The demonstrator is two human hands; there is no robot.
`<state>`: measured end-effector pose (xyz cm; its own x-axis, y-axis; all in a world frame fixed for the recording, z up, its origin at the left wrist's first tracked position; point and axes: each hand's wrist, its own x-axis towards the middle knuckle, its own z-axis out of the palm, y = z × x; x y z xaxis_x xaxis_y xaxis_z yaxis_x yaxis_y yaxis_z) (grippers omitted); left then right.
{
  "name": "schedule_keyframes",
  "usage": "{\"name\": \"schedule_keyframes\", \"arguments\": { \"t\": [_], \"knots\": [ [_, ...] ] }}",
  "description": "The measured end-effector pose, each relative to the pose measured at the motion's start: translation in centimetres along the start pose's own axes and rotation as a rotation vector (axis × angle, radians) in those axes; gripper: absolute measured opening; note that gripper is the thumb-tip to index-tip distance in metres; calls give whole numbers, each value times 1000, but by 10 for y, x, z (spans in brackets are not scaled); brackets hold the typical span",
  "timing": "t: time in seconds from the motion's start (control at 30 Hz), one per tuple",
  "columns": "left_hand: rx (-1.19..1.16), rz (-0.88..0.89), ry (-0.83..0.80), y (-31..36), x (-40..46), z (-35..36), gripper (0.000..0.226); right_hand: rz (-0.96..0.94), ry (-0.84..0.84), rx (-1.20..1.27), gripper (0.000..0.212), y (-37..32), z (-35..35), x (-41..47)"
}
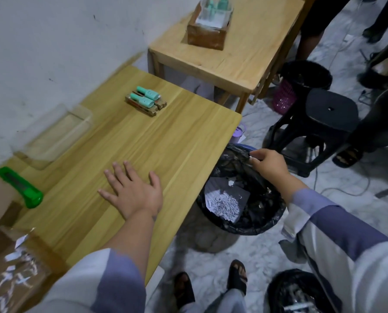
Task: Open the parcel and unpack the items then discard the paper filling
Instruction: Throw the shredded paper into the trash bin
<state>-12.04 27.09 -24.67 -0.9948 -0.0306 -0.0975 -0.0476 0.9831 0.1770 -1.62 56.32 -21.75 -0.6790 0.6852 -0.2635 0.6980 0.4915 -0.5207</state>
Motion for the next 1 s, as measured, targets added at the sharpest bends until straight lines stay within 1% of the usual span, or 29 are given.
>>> {"name": "schedule_keyframes", "arguments": {
  "t": [0.13, 0.27, 0.33, 0.43, 0.53, 0.6, 0.77, 0.87, 0.93, 1.0],
  "knots": [
    [7, 15, -83, -3, -2, -7, 77, -68, -51, -33, 29, -24, -9, -13],
    [-10, 14, -276, -3, 7, -29, 78, -166, -140, -81, 31, -56, -17, -28],
    [-80, 34, -349, -3, 11, -46, 75, -221, -188, -101, 32, -75, -19, -36],
    [-212, 79, -359, -4, -2, -70, 70, -331, -248, -144, 32, -104, -23, -50],
    [-306, 84, -337, -16, -29, -94, 63, -481, -328, -169, 32, -134, -19, -71],
    [-369, 38, -278, -35, -47, -109, 57, -582, -383, -184, 33, -154, -13, -90],
    [-449, -130, -96, -101, -100, -140, 51, -801, -514, -230, 32, -191, 13, -143],
    [-468, -239, 48, -149, -129, -152, 40, -901, -563, -248, 32, -214, 30, -179],
    [-416, -318, 103, -181, -142, -159, 40, -954, -588, -256, 32, -230, 43, -199],
    [-423, -389, 124, -213, -152, -161, 41, -991, -611, -258, 32, -245, 60, -218]
  ]
}}
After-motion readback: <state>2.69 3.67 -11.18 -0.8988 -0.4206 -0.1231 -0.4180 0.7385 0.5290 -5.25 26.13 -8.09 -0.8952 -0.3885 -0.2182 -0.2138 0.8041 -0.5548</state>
